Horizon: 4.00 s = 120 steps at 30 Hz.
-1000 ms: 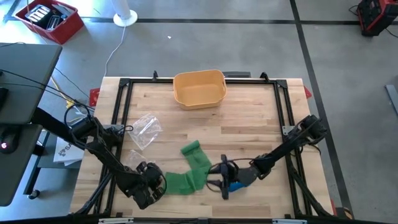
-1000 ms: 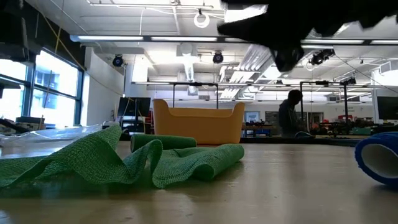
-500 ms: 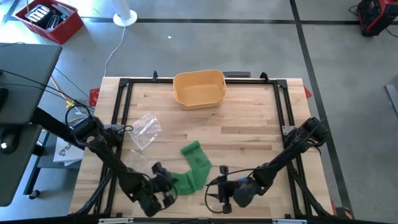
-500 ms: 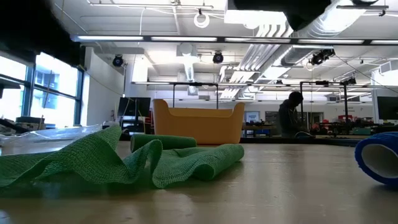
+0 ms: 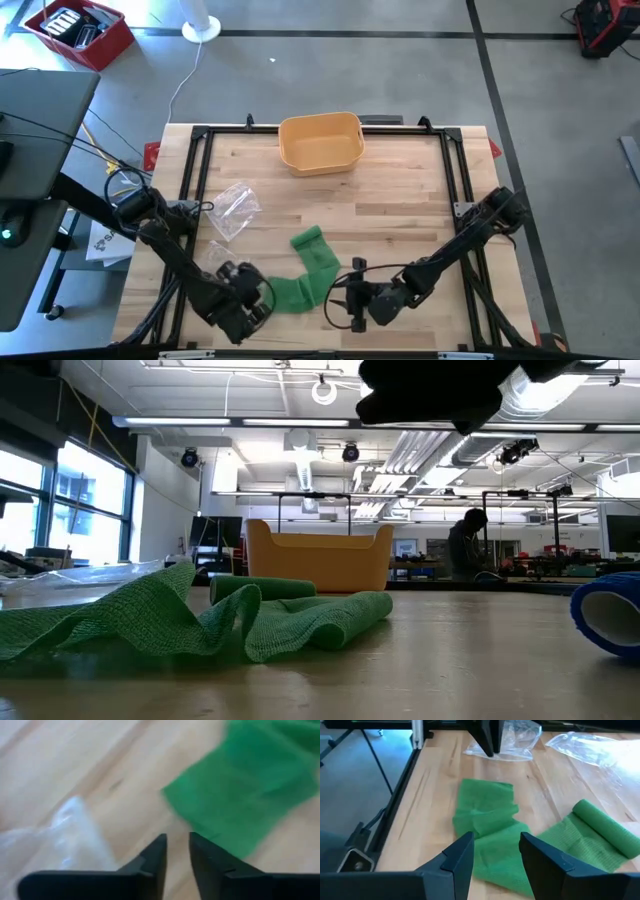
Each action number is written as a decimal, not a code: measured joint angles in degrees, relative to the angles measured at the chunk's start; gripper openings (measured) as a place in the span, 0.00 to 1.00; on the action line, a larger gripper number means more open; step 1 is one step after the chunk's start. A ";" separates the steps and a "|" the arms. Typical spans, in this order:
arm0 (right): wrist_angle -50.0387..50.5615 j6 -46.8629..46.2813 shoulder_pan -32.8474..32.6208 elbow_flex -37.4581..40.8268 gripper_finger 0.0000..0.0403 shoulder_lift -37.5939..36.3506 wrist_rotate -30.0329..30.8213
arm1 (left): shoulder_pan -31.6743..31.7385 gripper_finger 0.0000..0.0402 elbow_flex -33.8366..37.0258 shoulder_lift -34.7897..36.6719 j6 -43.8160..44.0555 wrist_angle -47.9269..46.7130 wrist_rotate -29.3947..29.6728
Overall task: Roll bandage
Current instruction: Open the bottom transparent zip bag
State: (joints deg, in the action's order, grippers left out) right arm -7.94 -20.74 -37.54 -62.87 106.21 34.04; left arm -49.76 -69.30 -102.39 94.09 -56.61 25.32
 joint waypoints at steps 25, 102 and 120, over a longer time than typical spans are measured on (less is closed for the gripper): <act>2.96 -4.43 -0.48 0.04 0.38 0.00 0.00 | -3.41 0.01 7.37 0.02 8.23 -1.53 -1.90; 44.99 -32.94 -15.12 -12.85 0.38 0.00 1.71 | 24.09 0.00 -0.14 -2.19 -65.73 59.55 -4.05; 32.73 -30.27 -12.30 -6.16 0.38 0.02 1.75 | 25.87 0.44 -0.13 -8.80 -66.85 64.09 -12.86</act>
State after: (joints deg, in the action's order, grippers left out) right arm 24.78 -51.00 -49.84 -69.04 106.24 35.80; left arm -23.89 -69.43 -111.19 27.24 7.48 12.46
